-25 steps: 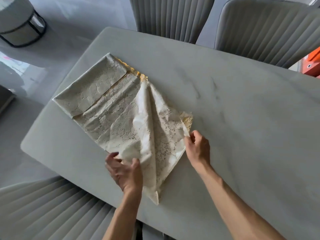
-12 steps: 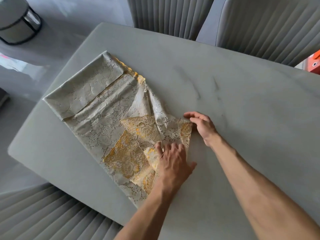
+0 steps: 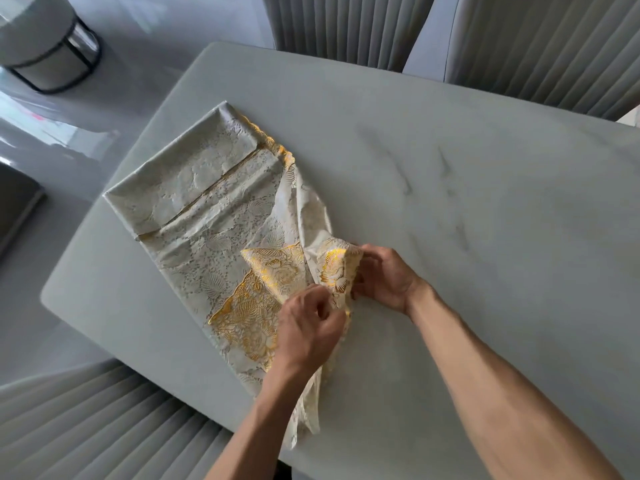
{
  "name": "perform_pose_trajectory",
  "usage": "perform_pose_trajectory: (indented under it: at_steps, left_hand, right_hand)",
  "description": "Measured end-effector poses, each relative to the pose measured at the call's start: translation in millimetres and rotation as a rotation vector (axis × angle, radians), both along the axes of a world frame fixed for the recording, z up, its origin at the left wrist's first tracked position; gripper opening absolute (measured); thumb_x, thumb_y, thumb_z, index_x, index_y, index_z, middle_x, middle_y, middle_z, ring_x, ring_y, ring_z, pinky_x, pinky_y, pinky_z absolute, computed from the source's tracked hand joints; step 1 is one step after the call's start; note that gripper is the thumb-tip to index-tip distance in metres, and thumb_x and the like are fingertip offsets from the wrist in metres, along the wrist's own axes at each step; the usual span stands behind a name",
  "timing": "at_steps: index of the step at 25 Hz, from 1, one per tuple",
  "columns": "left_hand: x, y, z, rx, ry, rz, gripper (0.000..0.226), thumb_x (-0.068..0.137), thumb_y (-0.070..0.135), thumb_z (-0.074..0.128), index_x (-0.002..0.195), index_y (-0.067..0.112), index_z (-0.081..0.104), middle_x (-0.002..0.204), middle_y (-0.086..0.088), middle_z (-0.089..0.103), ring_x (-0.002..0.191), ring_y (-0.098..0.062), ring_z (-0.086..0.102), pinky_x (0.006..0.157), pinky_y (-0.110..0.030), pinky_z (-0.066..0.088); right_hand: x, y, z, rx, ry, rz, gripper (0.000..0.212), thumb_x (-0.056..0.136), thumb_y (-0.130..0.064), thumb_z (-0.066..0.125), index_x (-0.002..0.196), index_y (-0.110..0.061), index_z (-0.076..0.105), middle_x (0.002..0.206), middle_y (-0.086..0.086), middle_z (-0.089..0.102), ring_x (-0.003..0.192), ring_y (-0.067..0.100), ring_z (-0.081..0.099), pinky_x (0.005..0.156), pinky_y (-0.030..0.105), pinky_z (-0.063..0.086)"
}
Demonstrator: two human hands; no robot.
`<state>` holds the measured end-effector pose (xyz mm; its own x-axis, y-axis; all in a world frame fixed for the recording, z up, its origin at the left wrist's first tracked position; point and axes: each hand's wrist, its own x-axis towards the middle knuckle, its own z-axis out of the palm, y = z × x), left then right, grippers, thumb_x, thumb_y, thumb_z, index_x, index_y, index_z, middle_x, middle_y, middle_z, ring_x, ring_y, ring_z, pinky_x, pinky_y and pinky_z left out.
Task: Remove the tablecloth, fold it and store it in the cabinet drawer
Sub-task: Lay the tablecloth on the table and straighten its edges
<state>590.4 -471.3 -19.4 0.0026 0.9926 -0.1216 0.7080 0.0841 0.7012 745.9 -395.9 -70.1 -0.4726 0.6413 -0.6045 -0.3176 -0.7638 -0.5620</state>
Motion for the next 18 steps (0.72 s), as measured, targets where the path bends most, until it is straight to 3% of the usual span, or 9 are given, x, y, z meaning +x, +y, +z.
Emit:
perform_pose_trajectory:
  at_steps: [3,5,8,10,12,15,16,18]
  left_hand:
    - [2,2,-4,-0.113,-0.219,0.118,0.016,0.073,0.01,0.056,0.064,0.013,0.044,0.057,0.008,0.043,0.052,-0.003,0.036,0.05,-0.02,0.031]
    - [7,5,-5,-0.198,-0.35,0.222,0.016,0.077,0.002,0.057,0.08,0.017,0.053,0.067,0.003,0.054,0.057,-0.007,0.047,0.053,-0.026,0.04]
    - [12,14,-1,-0.337,-0.669,0.303,0.047,0.073,0.004,0.067,0.11,0.029,0.056,0.086,0.001,0.06,0.068,-0.01,0.057,0.058,-0.029,0.051]
    - [16,25,-2,-0.413,-0.715,0.305,0.059,0.07,0.019,0.078,0.123,0.03,0.054,0.091,0.002,0.061,0.078,-0.012,0.063,0.069,-0.028,0.055]
    - [26,32,-6,-0.374,-0.664,0.257,0.045,0.074,0.027,0.083,0.113,0.02,0.062,0.077,0.002,0.061,0.069,-0.01,0.06,0.065,-0.027,0.05]
    - [49,32,-8,-0.22,-0.427,0.196,0.012,0.077,0.022,0.077,0.081,0.019,0.067,0.062,0.01,0.06,0.055,-0.004,0.052,0.054,-0.02,0.041]
    - [56,31,-8,-0.184,-0.342,0.183,0.008,0.078,0.02,0.073,0.078,0.02,0.065,0.063,0.011,0.061,0.057,-0.005,0.053,0.054,-0.022,0.04]
    - [67,30,-7,-0.127,-0.177,0.13,0.009,0.079,0.016,0.065,0.076,0.023,0.061,0.069,0.01,0.062,0.064,-0.01,0.055,0.055,-0.023,0.036]
  right_hand:
    - [1,0,-2,0.001,-0.012,-0.068,0.034,0.09,-0.032,0.04,0.103,-0.008,0.06,0.088,0.012,0.058,0.083,0.025,0.051,0.076,0.039,0.039]
    - [5,-1,-4,0.007,0.02,-0.135,0.028,0.083,-0.03,0.049,0.093,-0.007,0.061,0.084,0.011,0.058,0.079,0.023,0.05,0.074,0.036,0.04]
    - [14,-9,-5,-0.033,0.182,-0.264,0.028,0.08,-0.025,0.055,0.097,-0.006,0.066,0.093,0.013,0.069,0.089,0.026,0.064,0.084,0.039,0.05]
    - [20,-16,-4,-0.013,0.185,-0.341,0.016,0.082,-0.018,0.057,0.089,-0.01,0.07,0.09,0.012,0.072,0.085,0.025,0.068,0.079,0.037,0.055]
    - [27,-23,-7,0.011,-0.043,-0.453,0.01,0.081,-0.009,0.065,0.075,-0.015,0.062,0.078,0.011,0.064,0.072,0.023,0.061,0.067,0.035,0.051]
    - [45,-41,-20,0.124,-0.771,-0.672,0.033,0.075,-0.007,0.075,0.061,-0.02,0.048,0.059,-0.003,0.051,0.054,0.012,0.045,0.055,0.03,0.037]
    - [49,-47,-22,0.174,-0.908,-0.691,0.031,0.074,-0.009,0.076,0.062,-0.02,0.05,0.057,-0.005,0.051,0.051,0.009,0.045,0.053,0.027,0.038]
    - [54,-52,-19,0.222,-0.957,-0.659,0.024,0.075,-0.01,0.075,0.07,-0.022,0.054,0.066,-0.003,0.058,0.056,0.008,0.052,0.056,0.026,0.043]
